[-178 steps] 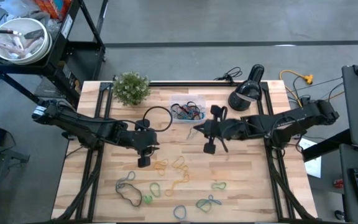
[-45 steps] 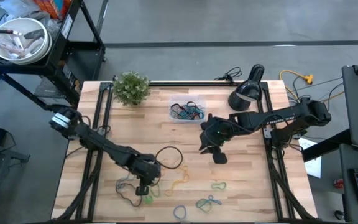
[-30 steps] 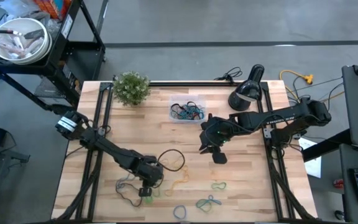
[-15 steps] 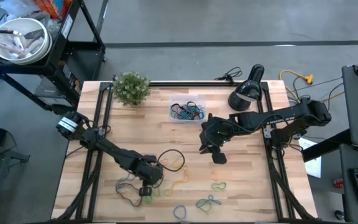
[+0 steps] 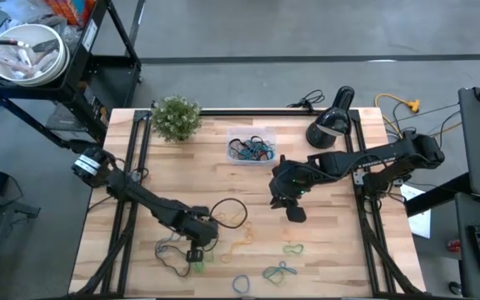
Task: Pick and place rubber bands into bin
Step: Put the green rubberband into the transparent bin
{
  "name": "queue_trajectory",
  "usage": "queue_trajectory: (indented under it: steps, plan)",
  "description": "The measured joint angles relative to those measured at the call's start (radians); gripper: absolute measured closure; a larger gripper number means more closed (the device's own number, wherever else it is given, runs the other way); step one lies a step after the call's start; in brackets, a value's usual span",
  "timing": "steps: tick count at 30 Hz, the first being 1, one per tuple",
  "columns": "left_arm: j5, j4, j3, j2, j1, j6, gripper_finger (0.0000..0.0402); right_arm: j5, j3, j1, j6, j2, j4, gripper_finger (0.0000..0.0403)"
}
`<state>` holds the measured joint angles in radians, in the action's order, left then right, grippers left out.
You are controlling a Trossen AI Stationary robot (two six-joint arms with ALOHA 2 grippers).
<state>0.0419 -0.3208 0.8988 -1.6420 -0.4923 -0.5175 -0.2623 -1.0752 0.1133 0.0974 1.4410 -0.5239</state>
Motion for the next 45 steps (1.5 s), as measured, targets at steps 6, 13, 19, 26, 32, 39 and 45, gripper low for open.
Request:
queue_trajectory:
  steps: [6, 13, 19, 26, 32, 39, 45]
  plan:
    - [-0.097, 0.001, -0.002, 0.107, 0.001, 0.000, 0.0401, 0.001, 0.000, 0.017, 0.005, 0.000, -0.082, 0.0344]
    - [-0.255, -0.011, -0.004, 0.243, 0.028, 0.001, 0.0402, 0.009, 0.000, 0.031, -0.008, 0.000, -0.094, 0.0344]
    - [-0.393, -0.010, -0.001, 0.356, 0.063, 0.055, 0.0402, 0.011, 0.000, 0.031, -0.006, -0.008, -0.090, 0.0344]
    - [-0.515, 0.023, 0.000, 0.441, 0.148, 0.151, 0.0402, 0.022, 0.000, 0.031, -0.002, -0.028, -0.084, 0.0346]
    - [-0.556, 0.108, 0.004, 0.450, 0.249, 0.256, 0.0401, 0.030, 0.000, 0.031, 0.008, -0.057, -0.073, 0.0346]
    - [-0.576, 0.217, 0.004, 0.415, 0.389, 0.345, 0.0401, 0.087, 0.000, 0.030, 0.029, -0.096, -0.068, 0.0346]
    - [-0.574, 0.299, 0.003, 0.361, 0.499, 0.407, 0.0401, 0.136, 0.000, 0.031, 0.049, -0.123, -0.063, 0.0346]
